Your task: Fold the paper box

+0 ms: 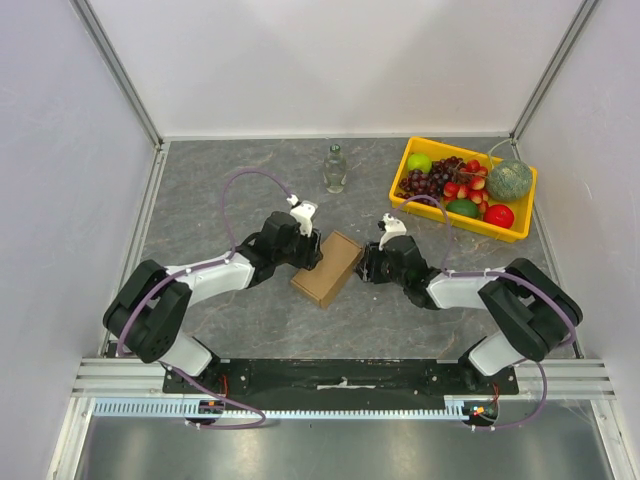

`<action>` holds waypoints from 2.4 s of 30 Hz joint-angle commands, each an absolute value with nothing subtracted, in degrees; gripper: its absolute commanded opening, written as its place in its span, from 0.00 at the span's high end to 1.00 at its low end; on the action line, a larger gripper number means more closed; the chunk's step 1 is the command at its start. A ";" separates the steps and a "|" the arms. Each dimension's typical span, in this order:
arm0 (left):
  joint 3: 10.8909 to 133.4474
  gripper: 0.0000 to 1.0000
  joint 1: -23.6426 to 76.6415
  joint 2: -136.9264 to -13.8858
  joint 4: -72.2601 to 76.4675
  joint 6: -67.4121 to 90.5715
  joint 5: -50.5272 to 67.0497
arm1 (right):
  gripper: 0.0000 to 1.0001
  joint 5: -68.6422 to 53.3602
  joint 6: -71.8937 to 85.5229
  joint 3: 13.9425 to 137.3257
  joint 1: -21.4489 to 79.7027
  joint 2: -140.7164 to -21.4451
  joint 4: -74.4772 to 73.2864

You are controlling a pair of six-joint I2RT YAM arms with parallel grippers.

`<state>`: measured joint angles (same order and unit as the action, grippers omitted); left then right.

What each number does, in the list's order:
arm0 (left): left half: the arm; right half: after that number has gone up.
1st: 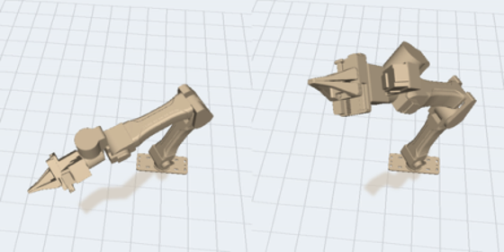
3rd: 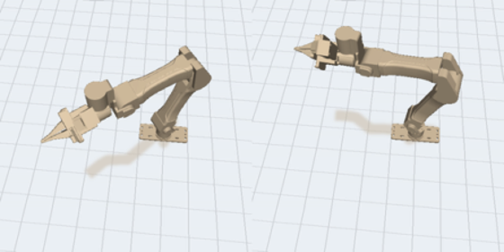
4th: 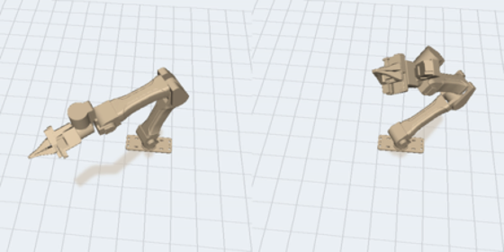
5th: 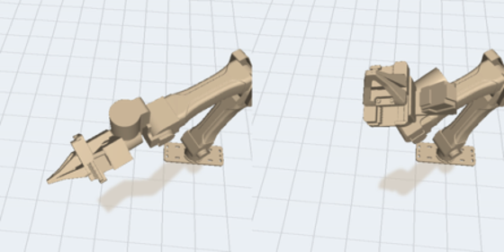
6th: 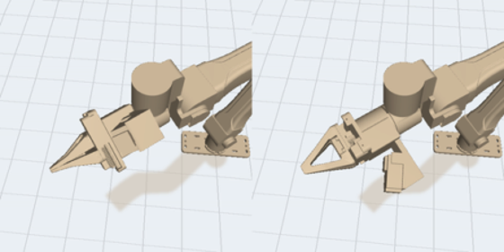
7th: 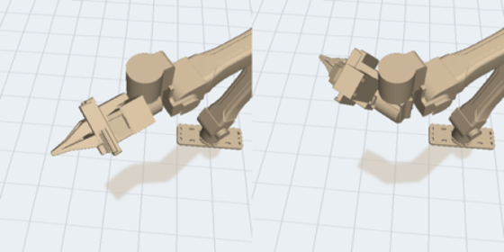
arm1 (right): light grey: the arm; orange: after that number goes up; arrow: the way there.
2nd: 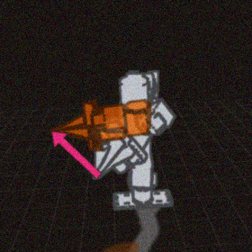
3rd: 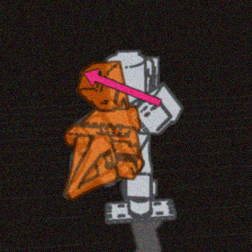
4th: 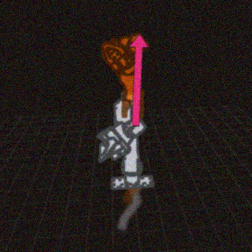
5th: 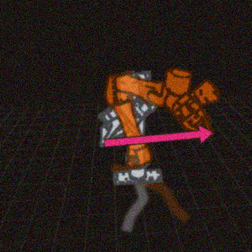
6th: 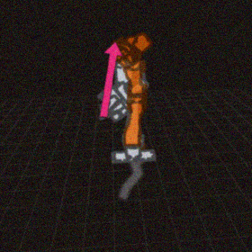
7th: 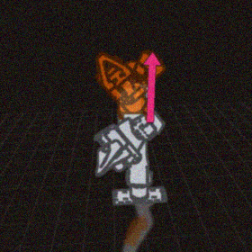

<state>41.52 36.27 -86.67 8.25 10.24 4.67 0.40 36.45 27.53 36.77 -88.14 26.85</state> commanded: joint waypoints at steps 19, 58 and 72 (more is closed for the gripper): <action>45.52 0.43 35.95 -80.95 0.35 14.59 -5.71 | 0.53 10.72 33.58 28.56 36.12 -75.66 7.56; 50.01 0.72 34.36 -98.61 11.25 14.15 9.84 | 0.96 2.29 37.79 43.77 35.24 -99.14 11.43; 43.61 0.70 32.01 -92.39 7.12 21.87 -1.30 | 0.99 8.60 39.11 42.19 34.72 -95.72 6.78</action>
<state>47.27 34.94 -98.24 7.66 15.53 3.90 4.43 38.65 43.16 34.63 -97.58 13.02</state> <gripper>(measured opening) 0.291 0.019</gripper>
